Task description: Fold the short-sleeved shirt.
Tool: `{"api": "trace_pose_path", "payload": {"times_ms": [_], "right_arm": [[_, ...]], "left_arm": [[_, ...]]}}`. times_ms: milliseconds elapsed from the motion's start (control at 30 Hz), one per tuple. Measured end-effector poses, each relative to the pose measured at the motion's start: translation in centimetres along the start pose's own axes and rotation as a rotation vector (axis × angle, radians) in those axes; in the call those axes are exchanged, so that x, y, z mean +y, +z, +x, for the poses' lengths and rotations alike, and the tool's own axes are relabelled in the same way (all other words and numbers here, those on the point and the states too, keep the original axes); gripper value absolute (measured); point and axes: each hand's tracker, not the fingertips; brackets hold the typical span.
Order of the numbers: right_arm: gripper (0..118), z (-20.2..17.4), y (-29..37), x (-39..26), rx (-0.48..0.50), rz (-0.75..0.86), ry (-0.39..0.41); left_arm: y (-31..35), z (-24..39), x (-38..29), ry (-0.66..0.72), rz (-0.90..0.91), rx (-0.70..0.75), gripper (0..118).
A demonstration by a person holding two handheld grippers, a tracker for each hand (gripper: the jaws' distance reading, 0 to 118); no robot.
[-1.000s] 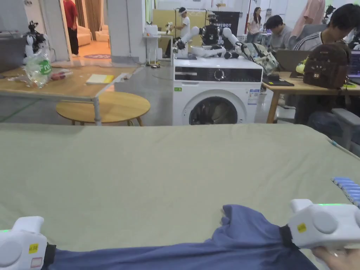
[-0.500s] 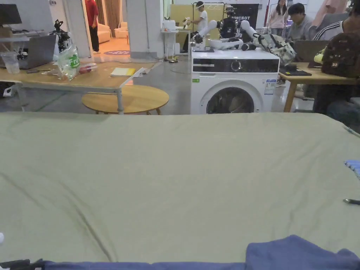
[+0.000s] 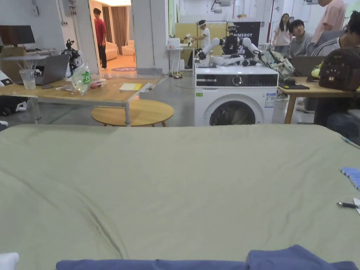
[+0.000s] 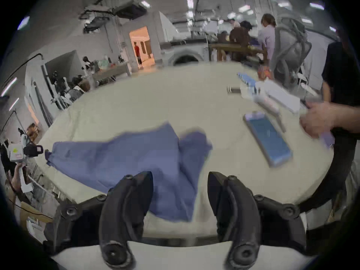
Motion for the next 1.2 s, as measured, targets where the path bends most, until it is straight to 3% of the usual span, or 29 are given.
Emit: {"api": "trace_pose_path", "payload": {"times_ms": [100, 200, 333, 367, 400, 467, 500, 667, 800, 833, 867, 900, 933, 967, 1133, 1200], "right_arm": [[60, -2.9, 0.8, 4.2, 0.016, 0.119, 0.075], [60, -6.9, 0.3, 6.7, 0.041, 0.231, 0.067], [59, -12.2, -1.7, 6.6, 0.127, 0.278, 0.070], [59, -13.4, -2.4, 6.2, 0.149, 0.279, 0.075], [49, -14.4, -3.0, 5.9, 0.161, 0.272, 0.079], [13, -16.1, -4.4, 5.2, 0.171, 0.226, 0.097], [4, -16.8, -4.9, 4.8, 0.164, 0.222, 0.104], [0, -18.0, -6.3, 3.6, 0.174, 0.169, 0.119], [0, -16.8, -6.1, 3.2, 0.183, 0.147, 0.108], [0, -16.3, -5.9, 3.1, 0.191, 0.138, 0.105], [0, -15.7, -5.5, 2.9, 0.205, 0.127, 0.095], [0, -15.0, -5.2, 2.6, 0.215, 0.109, 0.072], [0, -14.5, -5.0, 2.4, 0.222, 0.101, 0.060], [0, -14.0, -4.7, 2.1, 0.229, 0.096, 0.047], [0, -13.3, -4.2, 1.2, 0.243, 0.053, 0.018], [0, -13.0, -3.9, 1.1, 0.259, 0.047, 0.005]], "left_arm": [[0.6, 3.2, 3.8, -0.050, 0.098, -0.015, 74], [0.8, 7.2, 6.2, -0.129, 0.257, -0.030, 74], [-0.6, 11.2, 6.9, -0.160, 0.295, -0.027, 74], [-1.0, 12.1, 6.5, -0.136, 0.294, -0.053, 70], [-1.4, 12.6, 6.2, -0.104, 0.275, -0.108, 52], [-2.1, 13.6, 5.6, -0.090, 0.237, -0.154, 11], [-2.2, 14.0, 5.2, -0.106, 0.244, -0.143, 3], [-2.7, 14.3, 4.3, -0.146, 0.188, -0.192, 0], [-2.0, 10.9, 4.7, -0.046, 0.139, -0.260, 0], [-1.9, 9.6, 4.9, -0.012, 0.110, -0.255, 11], [-1.7, 7.7, 4.8, 0.045, 0.052, -0.249, 37], [-1.4, 5.6, 4.6, 0.097, 0.017, -0.256, 74], [-1.4, 3.7, 4.1, 0.143, 0.002, -0.272, 96], [-1.4, 1.5, 3.3, 0.203, 0.000, -0.297, 103], [-3.0, -6.2, -0.2, 0.423, -0.156, -0.225, 103], [-4.2, -7.9, -1.8, 0.527, -0.130, -0.298, 103]]}}
